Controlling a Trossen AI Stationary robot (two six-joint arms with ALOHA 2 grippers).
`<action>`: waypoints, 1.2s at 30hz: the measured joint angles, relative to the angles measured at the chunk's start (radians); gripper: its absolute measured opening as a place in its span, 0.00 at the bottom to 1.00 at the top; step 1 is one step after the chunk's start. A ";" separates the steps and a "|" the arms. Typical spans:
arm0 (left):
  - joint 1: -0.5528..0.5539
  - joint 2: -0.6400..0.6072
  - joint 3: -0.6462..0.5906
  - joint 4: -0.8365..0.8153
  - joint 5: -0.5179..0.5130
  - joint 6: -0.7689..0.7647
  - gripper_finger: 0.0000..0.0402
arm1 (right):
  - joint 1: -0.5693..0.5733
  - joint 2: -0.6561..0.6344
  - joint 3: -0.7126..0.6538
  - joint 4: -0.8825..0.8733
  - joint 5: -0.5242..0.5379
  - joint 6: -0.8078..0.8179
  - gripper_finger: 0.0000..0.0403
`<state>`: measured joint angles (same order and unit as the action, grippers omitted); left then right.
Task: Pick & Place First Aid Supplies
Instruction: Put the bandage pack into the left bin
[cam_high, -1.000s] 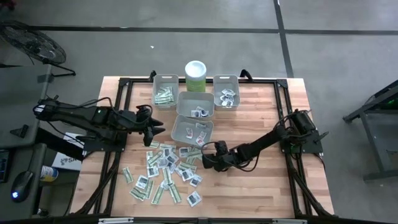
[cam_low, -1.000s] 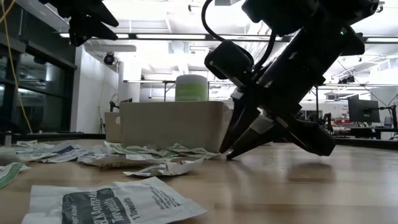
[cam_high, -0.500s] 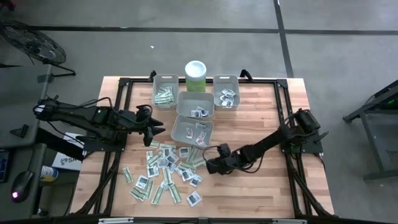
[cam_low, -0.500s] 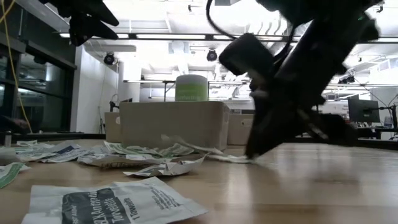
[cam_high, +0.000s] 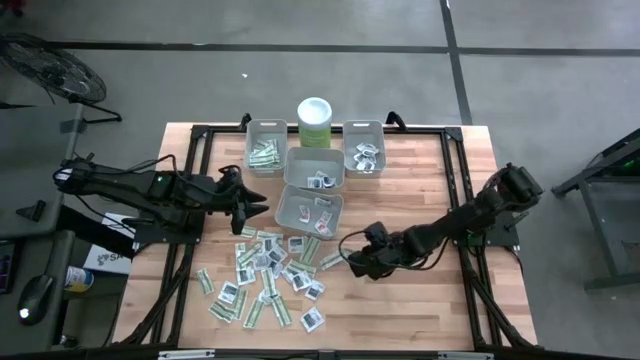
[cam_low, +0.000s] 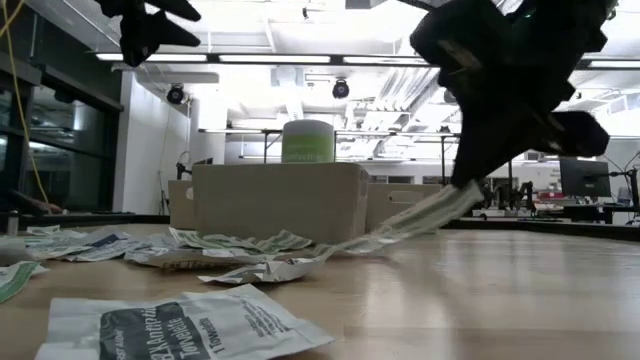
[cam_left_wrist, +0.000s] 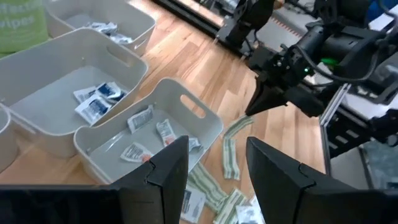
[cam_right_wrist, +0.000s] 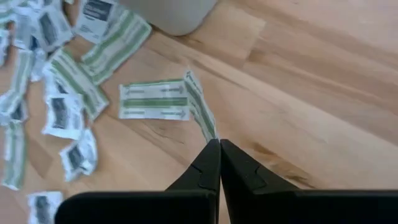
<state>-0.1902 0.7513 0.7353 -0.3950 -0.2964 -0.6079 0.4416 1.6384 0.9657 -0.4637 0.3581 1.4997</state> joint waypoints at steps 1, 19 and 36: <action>0.000 0.000 0.000 0.009 0.000 0.000 0.40 | 0.000 -0.010 0.000 -0.022 -0.001 -0.014 0.00; 0.000 0.112 0.000 0.246 -0.002 0.000 0.40 | 0.000 -0.256 0.036 -0.199 0.192 -0.349 0.00; 0.000 0.302 0.000 0.538 0.013 0.168 0.40 | -0.065 -0.271 0.289 -0.105 0.385 -0.914 0.00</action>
<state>-0.1902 1.0538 0.7353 0.1429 -0.2834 -0.4403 0.3762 1.3674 1.2552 -0.5692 0.7431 0.5859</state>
